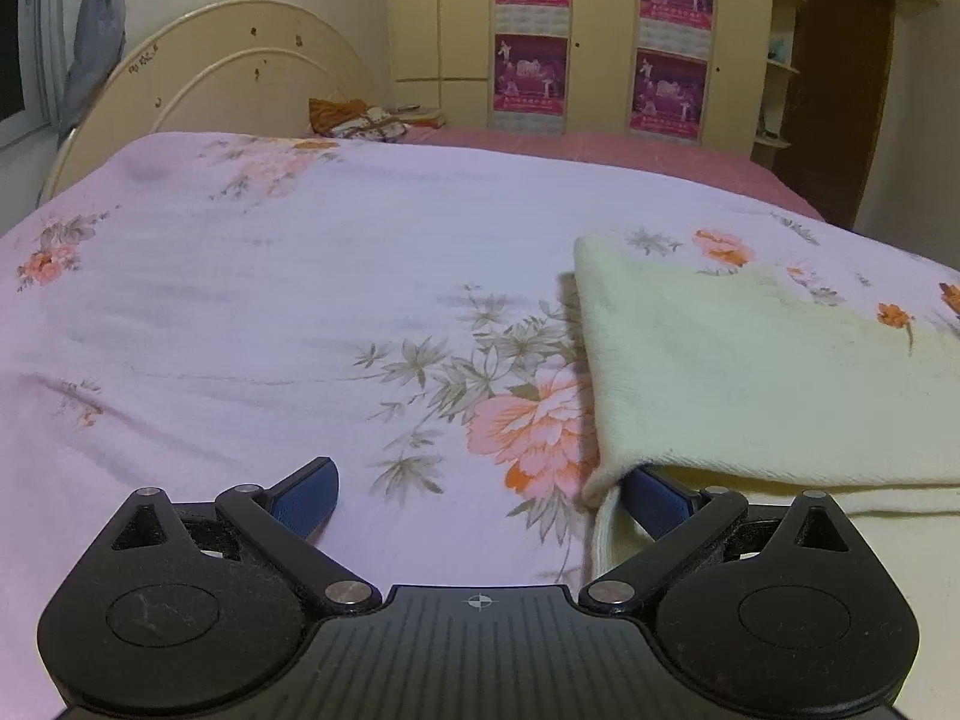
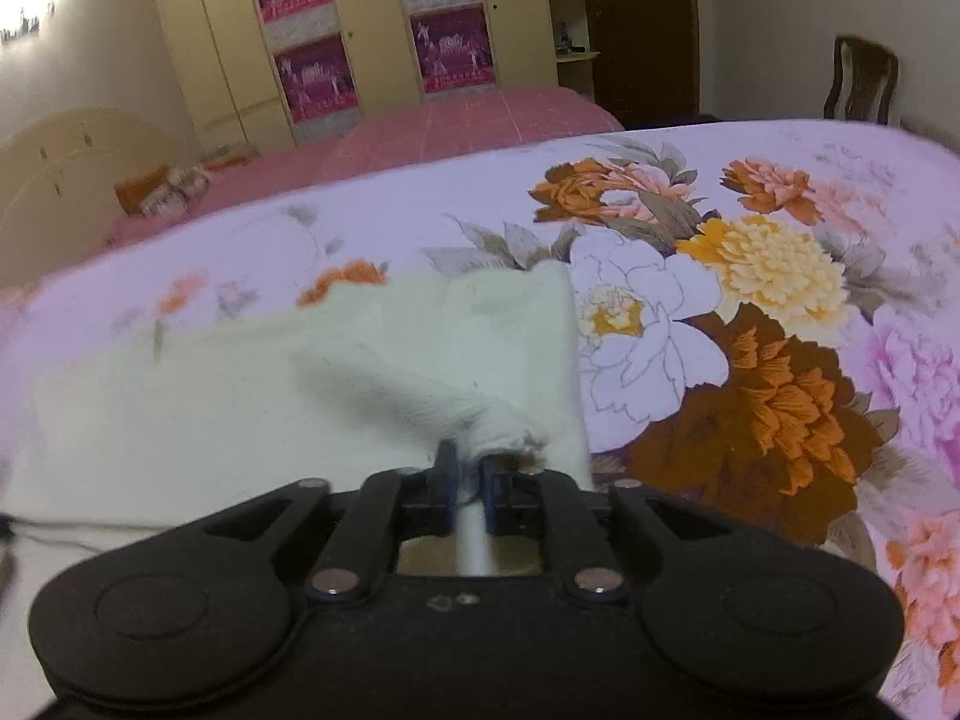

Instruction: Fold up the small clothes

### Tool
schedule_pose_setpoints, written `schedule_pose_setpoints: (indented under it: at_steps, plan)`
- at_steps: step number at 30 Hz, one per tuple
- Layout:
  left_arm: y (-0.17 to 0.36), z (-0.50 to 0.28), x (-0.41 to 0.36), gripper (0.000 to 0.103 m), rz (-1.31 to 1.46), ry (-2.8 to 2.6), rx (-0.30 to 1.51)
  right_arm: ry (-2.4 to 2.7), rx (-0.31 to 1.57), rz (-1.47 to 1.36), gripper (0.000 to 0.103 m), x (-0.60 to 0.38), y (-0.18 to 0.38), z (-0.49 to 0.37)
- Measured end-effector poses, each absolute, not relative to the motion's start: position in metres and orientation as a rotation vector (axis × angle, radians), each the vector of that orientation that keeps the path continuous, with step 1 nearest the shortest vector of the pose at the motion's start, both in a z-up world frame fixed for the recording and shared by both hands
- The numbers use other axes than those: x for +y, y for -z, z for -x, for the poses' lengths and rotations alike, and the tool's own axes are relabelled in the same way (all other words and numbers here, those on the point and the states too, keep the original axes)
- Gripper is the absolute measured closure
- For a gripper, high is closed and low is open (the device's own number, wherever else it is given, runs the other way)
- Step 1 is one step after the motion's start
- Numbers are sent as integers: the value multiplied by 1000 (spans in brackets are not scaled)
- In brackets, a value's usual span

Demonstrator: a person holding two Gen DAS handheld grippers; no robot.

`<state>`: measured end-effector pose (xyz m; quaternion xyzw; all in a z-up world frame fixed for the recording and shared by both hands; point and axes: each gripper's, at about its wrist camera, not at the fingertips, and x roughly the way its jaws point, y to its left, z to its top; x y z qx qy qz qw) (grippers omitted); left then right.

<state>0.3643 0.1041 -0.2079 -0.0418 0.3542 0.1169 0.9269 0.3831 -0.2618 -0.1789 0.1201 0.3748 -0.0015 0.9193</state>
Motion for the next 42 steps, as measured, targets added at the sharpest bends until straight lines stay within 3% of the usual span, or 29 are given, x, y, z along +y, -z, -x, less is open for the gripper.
schedule_pose_setpoints:
  at_steps: [5,8,11,20,22,23,24,27,30,33,36,42]
  plan:
    - [180,-343,117,3,162,-196,695,10,846,-157,87,-263,180,-381]
    - [166,-354,110,3,156,-145,661,35,800,-242,73,-275,168,-375]
    - [162,-377,96,3,182,-106,659,-61,856,-411,47,-282,173,-390]
    - [204,-431,63,3,135,-88,765,-129,812,-600,56,-285,188,-415]
    - [214,-434,65,3,146,-94,792,-129,794,-629,76,-286,193,-420]
    - [214,-432,65,3,138,-91,777,-111,775,-606,96,-285,191,-420]
    - [215,-431,63,3,120,-88,776,-98,727,-559,97,-282,183,-416]
    - [216,-432,62,3,120,-82,773,-85,559,-332,97,-264,155,-395]
    - [214,-433,66,3,118,-76,773,-52,654,-241,97,-262,168,-391]
    - [213,-433,71,3,118,-75,773,4,763,-208,89,-269,188,-384]
    - [204,-429,78,3,129,-97,753,90,711,-208,77,-280,176,-380]
    - [200,-456,71,3,118,-89,744,17,634,-135,75,-259,154,-397]
